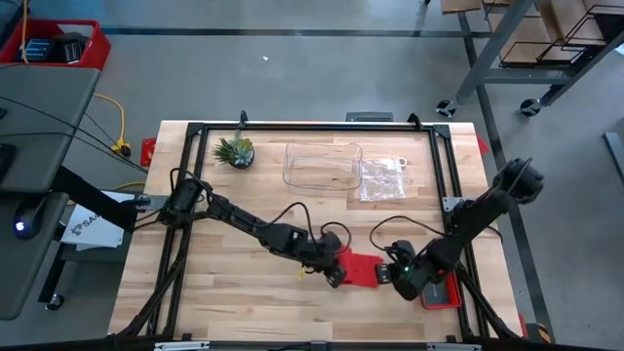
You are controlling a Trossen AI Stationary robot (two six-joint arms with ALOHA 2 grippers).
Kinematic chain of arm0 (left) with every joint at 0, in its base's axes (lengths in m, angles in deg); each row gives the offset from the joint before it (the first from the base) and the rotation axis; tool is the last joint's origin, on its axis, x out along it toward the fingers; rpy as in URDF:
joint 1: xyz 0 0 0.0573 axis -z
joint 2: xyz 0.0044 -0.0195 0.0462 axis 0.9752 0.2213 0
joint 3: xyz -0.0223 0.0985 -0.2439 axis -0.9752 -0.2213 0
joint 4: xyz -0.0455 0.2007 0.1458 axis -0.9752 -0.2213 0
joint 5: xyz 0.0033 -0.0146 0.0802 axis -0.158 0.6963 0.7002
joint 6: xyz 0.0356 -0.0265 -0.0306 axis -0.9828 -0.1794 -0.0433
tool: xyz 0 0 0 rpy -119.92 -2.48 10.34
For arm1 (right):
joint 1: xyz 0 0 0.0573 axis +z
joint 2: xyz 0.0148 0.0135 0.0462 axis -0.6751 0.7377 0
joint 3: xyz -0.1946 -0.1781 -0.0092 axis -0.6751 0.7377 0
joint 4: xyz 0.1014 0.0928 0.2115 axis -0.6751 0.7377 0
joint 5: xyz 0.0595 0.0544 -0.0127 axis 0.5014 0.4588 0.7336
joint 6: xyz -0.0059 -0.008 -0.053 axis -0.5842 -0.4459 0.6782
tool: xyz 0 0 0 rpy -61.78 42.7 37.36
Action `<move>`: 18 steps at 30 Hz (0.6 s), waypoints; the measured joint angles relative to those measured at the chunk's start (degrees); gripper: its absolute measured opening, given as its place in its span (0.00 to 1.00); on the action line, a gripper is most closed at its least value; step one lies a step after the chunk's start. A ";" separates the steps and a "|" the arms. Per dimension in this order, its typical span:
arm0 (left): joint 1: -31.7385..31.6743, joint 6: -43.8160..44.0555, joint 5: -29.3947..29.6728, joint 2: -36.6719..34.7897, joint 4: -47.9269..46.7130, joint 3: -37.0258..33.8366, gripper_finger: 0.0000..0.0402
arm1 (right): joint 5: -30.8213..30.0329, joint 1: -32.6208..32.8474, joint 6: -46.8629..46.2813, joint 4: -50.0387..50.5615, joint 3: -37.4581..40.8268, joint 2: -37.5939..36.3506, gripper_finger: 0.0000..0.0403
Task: Roll bandage
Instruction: Roll the red bandage
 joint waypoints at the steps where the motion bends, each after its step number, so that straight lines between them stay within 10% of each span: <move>1: -0.16 -0.94 0.36 0.00 2.33 0.38 0.00 | -0.27 0.00 0.10 2.03 -0.67 -0.54 0.00; 8: -2.21 -10.76 -1.54 -0.45 7.26 5.07 0.00 | -3.12 0.37 0.91 18.48 -5.96 -5.25 0.00; 18: -0.45 -12.88 7.73 -4.36 -33.49 6.62 0.00 | -2.51 0.39 0.50 24.13 -7.12 -6.70 0.00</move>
